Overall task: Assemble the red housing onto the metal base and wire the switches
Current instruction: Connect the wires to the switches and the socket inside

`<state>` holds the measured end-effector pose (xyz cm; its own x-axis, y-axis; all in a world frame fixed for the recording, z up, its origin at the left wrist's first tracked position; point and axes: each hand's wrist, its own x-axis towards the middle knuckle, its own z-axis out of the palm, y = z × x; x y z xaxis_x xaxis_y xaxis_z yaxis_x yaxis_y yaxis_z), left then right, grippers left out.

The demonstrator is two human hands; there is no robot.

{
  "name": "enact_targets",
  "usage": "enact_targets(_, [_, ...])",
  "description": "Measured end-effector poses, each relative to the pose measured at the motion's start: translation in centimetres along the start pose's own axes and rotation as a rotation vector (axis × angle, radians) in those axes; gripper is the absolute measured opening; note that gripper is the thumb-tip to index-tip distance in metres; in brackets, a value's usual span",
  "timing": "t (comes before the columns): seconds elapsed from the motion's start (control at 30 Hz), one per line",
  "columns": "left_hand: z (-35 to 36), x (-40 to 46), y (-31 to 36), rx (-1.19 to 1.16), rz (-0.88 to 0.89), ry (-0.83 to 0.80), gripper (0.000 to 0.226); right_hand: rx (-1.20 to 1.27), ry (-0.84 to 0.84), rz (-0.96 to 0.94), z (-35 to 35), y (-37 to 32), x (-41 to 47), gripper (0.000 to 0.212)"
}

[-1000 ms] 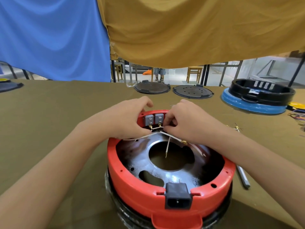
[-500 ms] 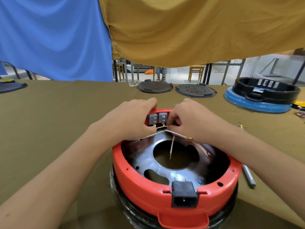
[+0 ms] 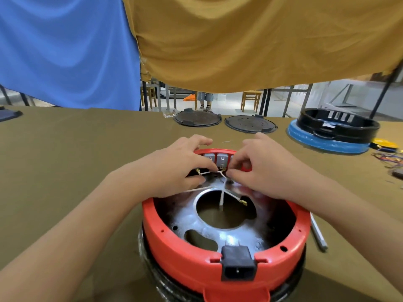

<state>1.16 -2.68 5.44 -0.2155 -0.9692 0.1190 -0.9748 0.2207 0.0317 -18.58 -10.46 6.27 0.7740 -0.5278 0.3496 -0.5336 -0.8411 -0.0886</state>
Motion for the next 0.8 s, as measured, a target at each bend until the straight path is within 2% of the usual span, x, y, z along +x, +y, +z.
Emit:
enact_targets(0.17, [0.1,0.4,0.0,0.044,0.003,-0.032,0.033,0.016,-0.085,-0.011,0.2,-0.1,0.3,0.036])
enact_targets(0.33, [-0.1,0.6,0.1,-0.002,0.025,-0.025,0.024,0.012,-0.125,-0.02,0.1,-0.1,0.4,0.025])
enact_targets(0.47, [-0.1,0.6,0.1,0.006,0.026,-0.025,0.026,0.013,-0.138,-0.015,0.0,-0.2,0.3,0.021])
enact_targets(0.67, [-0.2,0.5,0.1,-0.039,0.02,-0.039,0.026,0.133,-0.148,0.095,-0.6,-1.0,1.0,0.04])
enact_targets(0.73, [-0.1,0.6,0.1,-0.057,0.019,-0.039,0.025,0.083,-0.13,0.124,-0.2,-1.7,1.3,0.033])
enact_targets(0.8, [0.0,0.6,0.0,-0.061,0.029,-0.038,0.025,0.056,-0.092,0.166,0.2,-2.1,1.3,0.014])
